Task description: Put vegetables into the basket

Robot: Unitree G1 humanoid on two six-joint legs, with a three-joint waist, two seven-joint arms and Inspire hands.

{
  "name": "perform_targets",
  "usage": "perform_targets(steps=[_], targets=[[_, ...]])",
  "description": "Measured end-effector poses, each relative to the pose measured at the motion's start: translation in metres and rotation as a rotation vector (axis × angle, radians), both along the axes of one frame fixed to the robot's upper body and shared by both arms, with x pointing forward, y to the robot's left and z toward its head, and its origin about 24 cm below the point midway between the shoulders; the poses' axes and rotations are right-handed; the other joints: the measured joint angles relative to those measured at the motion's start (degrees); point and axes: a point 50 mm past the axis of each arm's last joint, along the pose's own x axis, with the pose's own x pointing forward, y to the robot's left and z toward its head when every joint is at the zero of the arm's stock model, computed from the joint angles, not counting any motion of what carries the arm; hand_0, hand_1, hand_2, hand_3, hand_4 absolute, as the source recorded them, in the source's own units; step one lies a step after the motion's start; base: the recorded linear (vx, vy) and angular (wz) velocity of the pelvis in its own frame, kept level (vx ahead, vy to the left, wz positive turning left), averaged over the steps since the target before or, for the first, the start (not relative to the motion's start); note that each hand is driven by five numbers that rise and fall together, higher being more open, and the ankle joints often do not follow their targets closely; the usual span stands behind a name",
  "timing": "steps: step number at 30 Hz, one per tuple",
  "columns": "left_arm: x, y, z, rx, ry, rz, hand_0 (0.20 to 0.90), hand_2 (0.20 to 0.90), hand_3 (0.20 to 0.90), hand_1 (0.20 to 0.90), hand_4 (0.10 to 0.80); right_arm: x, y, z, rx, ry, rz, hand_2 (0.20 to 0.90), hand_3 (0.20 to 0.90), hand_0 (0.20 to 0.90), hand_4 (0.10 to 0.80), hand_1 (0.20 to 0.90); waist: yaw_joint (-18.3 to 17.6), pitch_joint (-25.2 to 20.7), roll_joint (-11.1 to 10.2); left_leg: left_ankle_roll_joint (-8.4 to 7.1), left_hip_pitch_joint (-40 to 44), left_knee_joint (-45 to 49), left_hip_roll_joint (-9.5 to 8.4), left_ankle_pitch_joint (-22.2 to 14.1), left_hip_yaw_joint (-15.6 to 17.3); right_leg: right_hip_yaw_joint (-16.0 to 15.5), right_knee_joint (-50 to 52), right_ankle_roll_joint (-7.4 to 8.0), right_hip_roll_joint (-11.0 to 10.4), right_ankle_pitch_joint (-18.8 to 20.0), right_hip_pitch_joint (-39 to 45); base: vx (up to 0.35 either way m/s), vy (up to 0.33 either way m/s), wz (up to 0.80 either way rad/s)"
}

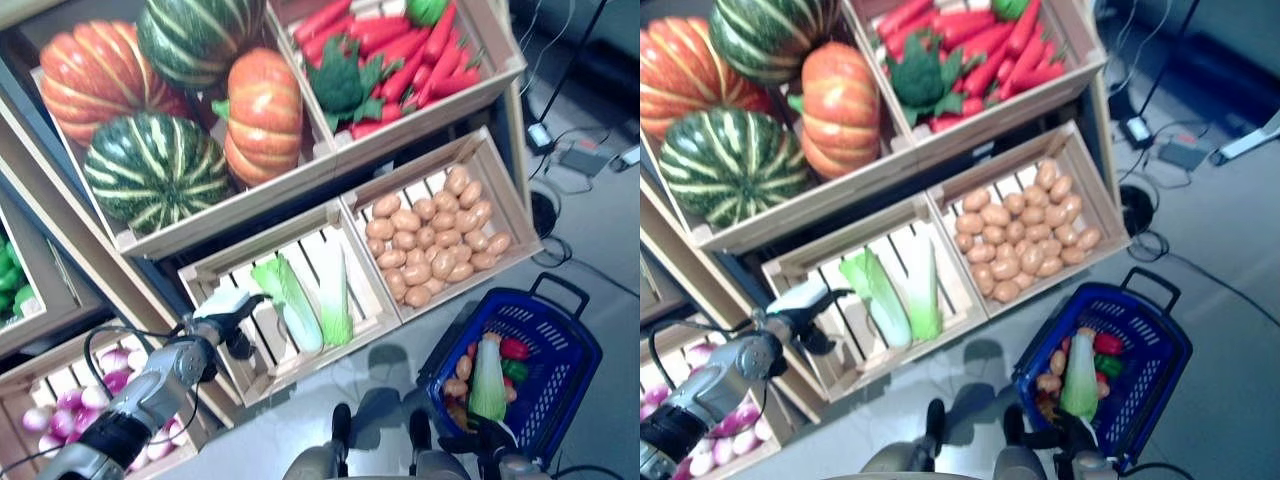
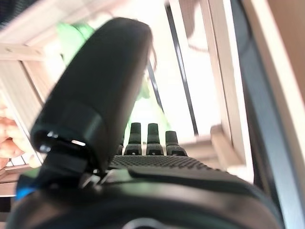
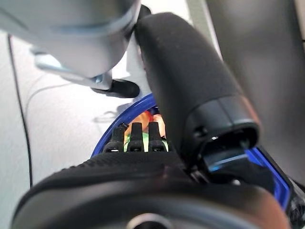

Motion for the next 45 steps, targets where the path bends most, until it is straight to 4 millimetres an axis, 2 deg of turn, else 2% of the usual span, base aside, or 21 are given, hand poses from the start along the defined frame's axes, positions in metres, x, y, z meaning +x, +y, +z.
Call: perform_targets(steps=[2, 5, 7, 9, 12, 17, 21, 25, 29, 34, 40, 45], targets=[[0.011, -0.004, 0.012, 0.049, -0.11, -0.03, 0.9, 0.9, 0.9, 0.9, 0.8, 0.019, 0.0, 0.008, -0.003, -0.05, 0.011, 0.9, 0.9, 0.9, 0.8, 0.9, -0.01, 3.61, 0.1, 0.0, -1.5, 1.51, -0.21, 0.0, -0.21, -0.11, 1.94, -0.02, 0.16, -0.18, -1.54, -0.157, -0.055, 0.03], [0.023, -0.003, 0.023, 0.148, -0.282, -0.05, 0.9, 0.9, 0.9, 0.9, 0.8, 0.051, 0.011, 0.022, 0.024, -0.147, 0.046, 0.9, 0.9, 0.9, 0.8, 0.9, -0.06, 7.19, -0.56, -0.16, -6.06, 4.23, -0.33, 0.08, -0.37, -0.09, 8.38, -0.69, -0.04, -2.33, -7.89, -0.175, -0.037, 0.01], [0.028, -0.001, 0.025, 0.195, -0.362, -0.055, 0.9, 0.9, 0.9, 0.9, 0.8, 0.068, 0.016, 0.03, 0.04, -0.198, 0.052, 0.9, 0.9, 0.9, 0.8, 0.9, -0.11, 8.79, -1.16, -0.21, -8.67, 5.97, -0.67, 0.11, -0.45, 0.13, 12.9, -0.75, -0.35, -3.81, -11.8, -0.115, -0.025, 0.03], [0.031, 0.001, 0.025, 0.256, -0.468, -0.062, 0.9, 0.9, 0.9, 0.9, 0.8, 0.084, 0.021, 0.041, 0.052, -0.262, 0.059, 0.9, 0.9, 0.9, 0.8, 0.9, -0.24, 10.28, -2.33, -0.21, -12.16, 8.49, -1.8, -0.02, -0.52, 0.6, 20.6, -0.62, -1.6, -6.62, -17.52, -0.136, -0.022, 0.16], [0.035, 0.008, 0.025, 0.336, -0.551, -0.063, 0.9, 0.9, 0.9, 0.9, 0.8, 0.097, 0.021, 0.052, 0.066, -0.317, 0.048, 0.9, 0.9, 0.9, 0.8, 0.9, -0.2, 11.84, -4.08, -0.64, -14.82, 11.04, -2.75, -0.59, -0.66, 1.04, 26.72, -1.29, -2.86, -9.17, -21.86, -0.053, 0.017, 0.13], [0.033, 0.004, 0.019, 0.387, -0.695, -0.105, 0.9, 0.9, 0.9, 0.9, 0.8, 0.113, 0.02, 0.066, 0.079, -0.383, 0.036, 0.9, 0.9, 0.9, 0.8, 0.9, -0.25, 12.27, -4.61, -0.79, -20.65, 18.67, -3.01, -3.39, 0.33, 2.79, 33.37, -1.72, -3.11, -10.9, -27.82, -0.064, 0.091, -0.06], [0.037, -0.005, 0.024, 0.416, -0.76, -0.165, 0.9, 0.9, 0.9, 0.9, 0.8, 0.129, 0.021, 0.082, 0.076, -0.441, 0.053, 0.9, 0.9, 0.9, 0.8, 0.9, -2.3, 12.81, -4.51, -1.02, -25.36, 23.7, -2.95, -4.67, 1.0, 3.75, 37.5, -1.93, -2.85, -11.23, -32.33, -0.026, 0.057, -0.09], [0.04, -0.012, 0.024, 0.476, -0.793, -0.225, 0.9, 0.9, 0.9, 0.9, 0.8, 0.131, 0.024, 0.084, 0.083, -0.453, 0.064, 0.9, 0.9, 0.9, 0.8, 0.9, -3.47, 12.98, -4.41, -1.42, -27.1, 26.99, -2.26, -5.71, 1.93, 4.98, 39.6, -2.14, -1.81, -11.3, -34.23, -0.022, 0.062, -0.15], [0.041, -0.006, 0.026, 0.524, -0.845, -0.205, 0.9, 0.9, 0.9, 0.9, 0.8, 0.134, 0.026, 0.087, 0.091, -0.456, 0.071, 0.9, 0.9, 0.9, 0.8, 0.9, -5.02, 13.07, -4.39, -1.73, -30.19, 30.56, -1.88, -6.9, 2.03, 5.13, 42.16, -2.56, -1.41, -11.6, -36.9, 0.004, 0.017, -0.07], [0.039, -0.003, 0.031, 0.536, -0.951, -0.192, 0.9, 0.9, 0.9, 0.9, 0.8, 0.133, 0.025, 0.087, 0.093, -0.46, 0.07, 0.9, 0.9, 0.9, 0.8, 0.9, -5.05, 13.1, -4.38, -2.07, -30.91, 31.73, -1.68, -7.14, 1.87, 5.28, 43.61, -2.95, -1.02, -11.82, -37.94, 0.004, 0.008, -0.01], [0.046, -0.006, 0.042, 0.547, -0.976, -0.196, 0.9, 0.9, 0.9, 0.9, 0.8, 0.136, 0.026, 0.091, 0.097, -0.476, 0.083, 0.9, 0.9, 0.9, 0.8, 0.9, -5.52, 13.15, -4.37, -2.07, -31.57, 31.54, -1.68, -7.14, 1.9, 5.43, 43.72, -2.99, -0.92, -11.83, -38.86, -0.002, 0.006, 0.0], [0.058, -0.01, 0.05, 0.627, -0.898, -0.218, 0.9, 0.9, 0.9, 0.9, 0.8, 0.139, 0.027, 0.095, 0.1, -0.49, 0.089, 0.9, 0.9, 0.9, 0.8, 0.9, -6.39, 13.93, -4.33, -2.1, -31.77, 31.52, -1.7, -7.14, 2.32, 5.92, 43.95, -3.01, -0.84, -11.84, -39.3, -0.005, 0.033, -0.03]])
